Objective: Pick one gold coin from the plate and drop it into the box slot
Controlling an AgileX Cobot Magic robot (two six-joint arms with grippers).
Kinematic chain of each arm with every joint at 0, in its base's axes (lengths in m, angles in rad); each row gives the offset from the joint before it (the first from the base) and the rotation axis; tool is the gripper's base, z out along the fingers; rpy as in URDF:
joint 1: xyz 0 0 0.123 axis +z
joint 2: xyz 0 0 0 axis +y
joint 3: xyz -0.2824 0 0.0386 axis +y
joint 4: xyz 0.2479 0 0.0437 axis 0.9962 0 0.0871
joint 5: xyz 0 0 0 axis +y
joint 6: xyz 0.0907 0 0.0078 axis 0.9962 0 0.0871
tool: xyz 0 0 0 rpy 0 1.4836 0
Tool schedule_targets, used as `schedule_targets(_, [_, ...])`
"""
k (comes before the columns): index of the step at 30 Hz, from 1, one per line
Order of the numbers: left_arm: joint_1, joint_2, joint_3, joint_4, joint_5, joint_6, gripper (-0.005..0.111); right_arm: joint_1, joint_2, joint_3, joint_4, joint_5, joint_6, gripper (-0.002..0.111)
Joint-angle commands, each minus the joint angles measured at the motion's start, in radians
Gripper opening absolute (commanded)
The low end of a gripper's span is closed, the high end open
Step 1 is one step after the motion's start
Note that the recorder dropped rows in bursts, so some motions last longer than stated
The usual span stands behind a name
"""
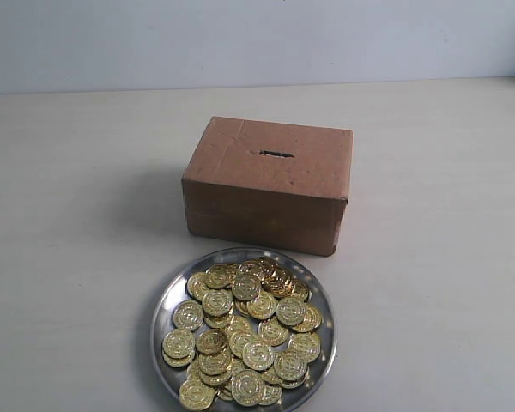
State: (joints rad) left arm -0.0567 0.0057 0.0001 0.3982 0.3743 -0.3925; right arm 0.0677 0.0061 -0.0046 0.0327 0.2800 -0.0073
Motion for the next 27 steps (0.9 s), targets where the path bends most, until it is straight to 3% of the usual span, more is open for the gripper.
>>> schedule_targets(1, [0.002, -0.006, 0.0, -0.009, 0.005, 0.0, 0.0, -0.005, -0.006, 0.005, -0.005, -0.022, -0.006, 0.0])
schedule_targets(16, [0.0, -0.006, 0.0, -0.01, 0.004, 0.0, 0.0, -0.005, -0.006, 0.005, -0.005, -0.022, 0.001, 0.0])
schedule_targets(27, [-0.119, -0.006, 0.0, 0.005, 0.008, 0.03, 0.0, -0.005, -0.006, 0.005, -0.005, -0.022, 0.001, 0.0])
